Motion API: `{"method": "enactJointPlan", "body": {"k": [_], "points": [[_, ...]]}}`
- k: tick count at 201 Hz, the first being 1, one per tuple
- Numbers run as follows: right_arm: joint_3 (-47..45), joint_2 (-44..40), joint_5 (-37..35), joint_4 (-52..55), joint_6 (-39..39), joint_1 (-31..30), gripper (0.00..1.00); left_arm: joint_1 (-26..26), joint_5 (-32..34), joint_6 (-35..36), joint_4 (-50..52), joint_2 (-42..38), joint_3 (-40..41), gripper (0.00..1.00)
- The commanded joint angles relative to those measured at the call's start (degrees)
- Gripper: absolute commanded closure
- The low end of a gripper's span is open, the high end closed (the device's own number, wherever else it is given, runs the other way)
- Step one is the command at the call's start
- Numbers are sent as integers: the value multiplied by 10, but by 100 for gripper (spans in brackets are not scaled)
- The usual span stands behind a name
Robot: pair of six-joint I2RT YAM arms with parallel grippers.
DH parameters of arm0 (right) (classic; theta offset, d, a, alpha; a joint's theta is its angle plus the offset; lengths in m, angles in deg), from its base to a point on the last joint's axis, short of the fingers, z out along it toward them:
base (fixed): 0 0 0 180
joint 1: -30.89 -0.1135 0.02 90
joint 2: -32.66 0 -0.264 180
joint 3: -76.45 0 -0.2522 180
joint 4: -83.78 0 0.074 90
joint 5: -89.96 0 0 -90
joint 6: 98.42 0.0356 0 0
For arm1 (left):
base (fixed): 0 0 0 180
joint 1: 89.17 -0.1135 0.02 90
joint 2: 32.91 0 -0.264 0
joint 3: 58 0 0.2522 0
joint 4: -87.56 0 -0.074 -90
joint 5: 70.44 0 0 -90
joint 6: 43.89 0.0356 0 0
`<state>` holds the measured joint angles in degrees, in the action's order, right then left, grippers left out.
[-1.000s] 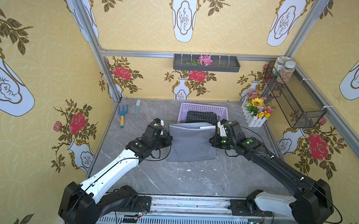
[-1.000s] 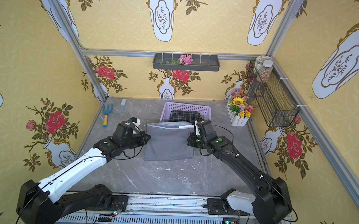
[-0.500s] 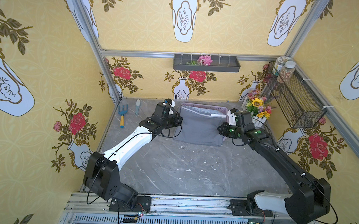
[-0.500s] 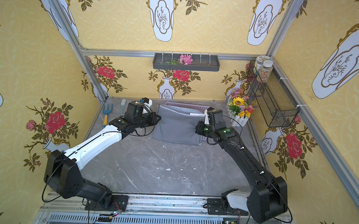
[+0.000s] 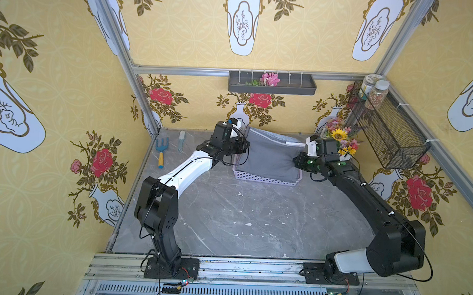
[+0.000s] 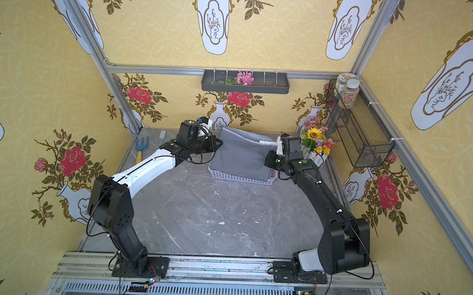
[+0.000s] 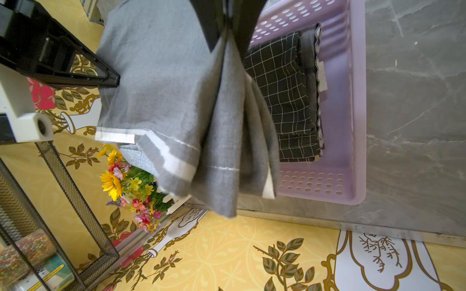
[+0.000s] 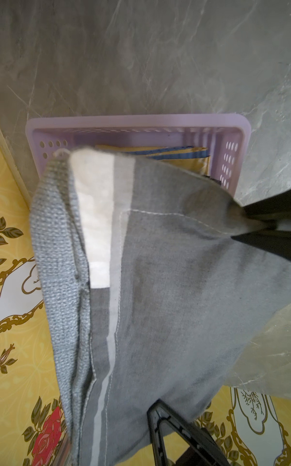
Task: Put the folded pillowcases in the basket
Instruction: Place the pillowcase in the basket.
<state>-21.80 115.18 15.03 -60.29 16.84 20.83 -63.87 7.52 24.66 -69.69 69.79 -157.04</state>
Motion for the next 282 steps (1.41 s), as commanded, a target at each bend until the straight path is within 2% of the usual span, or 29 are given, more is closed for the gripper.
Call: {"method": "enactJointPlan", "body": {"k": [1,108,199,242,256,264,274,282], "points": [[14,21,3,-22,-15,15,100,-13,10,-3,-14,28,-22,100],[84,163,58,-66,-11,49,100,-40,-28,-6,7,152,-125,100],[111,220,70,-68,-9,52,100,-50,-43,-10,8,203,-141,100],[117,233,74,-64,-6,54,94,-51,-48,-13,6,211,-142,100],[120,234,75,-60,-5,54,88,-51,-49,-14,6,210,-143,75],[122,234,76,-58,-4,54,81,-52,-50,-15,6,209,-144,56],[125,234,76,-54,-4,54,69,-52,-50,-16,7,207,-146,29],[127,233,74,-50,-3,54,58,-52,-46,-17,12,206,-150,18]]}}
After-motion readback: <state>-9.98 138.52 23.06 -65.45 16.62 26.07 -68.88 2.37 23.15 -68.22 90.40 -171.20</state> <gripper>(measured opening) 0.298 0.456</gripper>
